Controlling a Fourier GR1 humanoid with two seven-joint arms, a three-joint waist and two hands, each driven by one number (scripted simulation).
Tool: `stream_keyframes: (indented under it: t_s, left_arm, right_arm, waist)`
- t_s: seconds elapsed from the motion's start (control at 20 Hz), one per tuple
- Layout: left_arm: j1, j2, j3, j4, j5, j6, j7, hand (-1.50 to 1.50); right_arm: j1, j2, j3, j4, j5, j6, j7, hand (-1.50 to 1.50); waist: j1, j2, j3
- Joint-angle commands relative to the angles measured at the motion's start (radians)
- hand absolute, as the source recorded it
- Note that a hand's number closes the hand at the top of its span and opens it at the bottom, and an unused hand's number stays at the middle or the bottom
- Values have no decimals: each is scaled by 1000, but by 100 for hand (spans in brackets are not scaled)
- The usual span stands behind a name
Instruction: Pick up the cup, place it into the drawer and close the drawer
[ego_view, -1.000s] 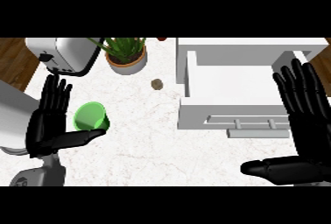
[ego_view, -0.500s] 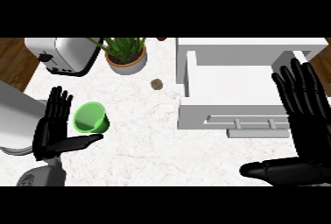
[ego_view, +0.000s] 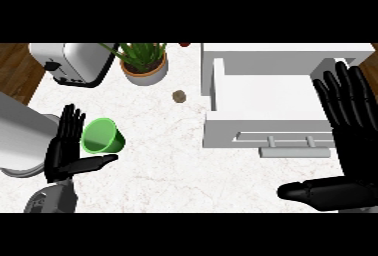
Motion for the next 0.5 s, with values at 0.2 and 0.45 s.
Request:
stream_keyframes:
  t_s: [0.2,0.45]
  left_arm:
    - [-106,-3,26,236,2,15,-116,-150]
    - [-94,30,46,353,-6,-25,-235,-150]
  right_arm:
    - [57,0,-11,-17,-22,31,-48,-150]
    - [-6,8,31,-39,13,-10,48,-150]
  waist:
    - [-4,2,-2]
    - [-5,2,-2]
